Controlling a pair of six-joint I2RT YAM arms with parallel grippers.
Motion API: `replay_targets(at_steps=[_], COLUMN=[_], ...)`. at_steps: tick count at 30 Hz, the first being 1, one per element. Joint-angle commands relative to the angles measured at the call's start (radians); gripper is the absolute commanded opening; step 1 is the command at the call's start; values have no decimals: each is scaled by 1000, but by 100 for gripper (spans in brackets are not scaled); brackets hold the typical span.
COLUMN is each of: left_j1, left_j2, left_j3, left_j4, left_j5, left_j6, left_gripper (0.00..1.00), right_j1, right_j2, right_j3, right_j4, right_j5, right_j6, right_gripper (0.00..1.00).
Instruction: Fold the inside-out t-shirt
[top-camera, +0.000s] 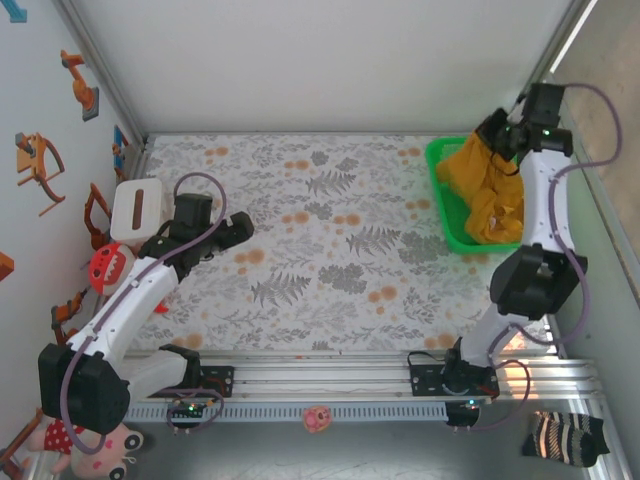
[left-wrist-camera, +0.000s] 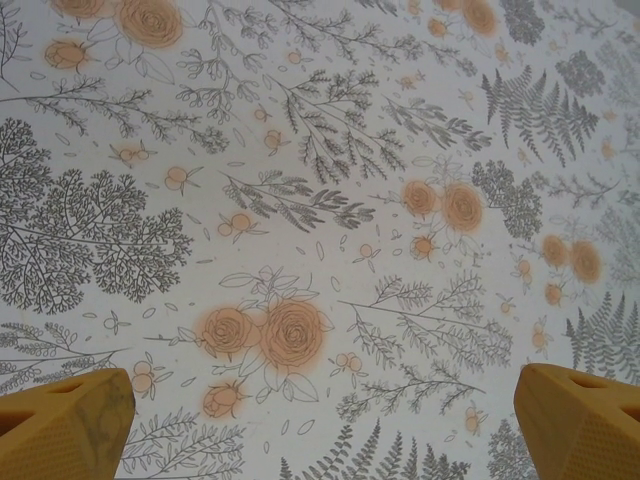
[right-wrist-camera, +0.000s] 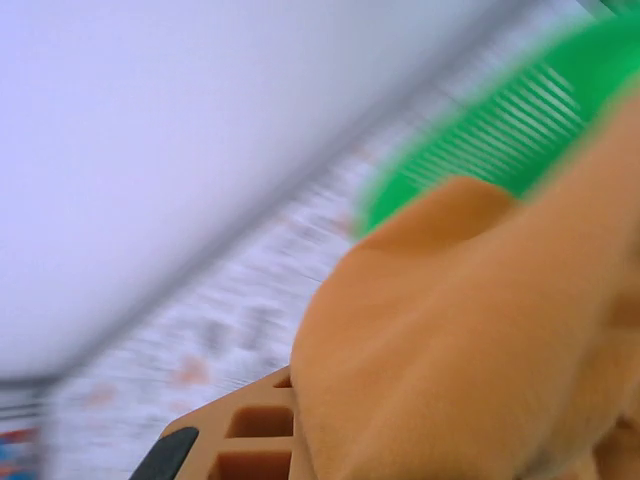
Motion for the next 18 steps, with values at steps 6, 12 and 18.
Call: replay_targets(at_steps=[6, 12, 18], left_j1=[-2, -3, -1], left_j2=[56, 94, 85], left_j3=[150, 187, 188], left_j4=[49, 55, 41], left_j5=[35, 41, 4], left_j6=[10, 7, 11], left_gripper=[97, 97, 97], right_j1=[225, 366, 421], right_j2=[-39, 64, 34], right_j3=[268, 334, -75], right_j4=[666, 801, 942], right_j5=[-348, -321, -312], right_j6=[590, 727, 726], right_gripper=[0, 0, 0])
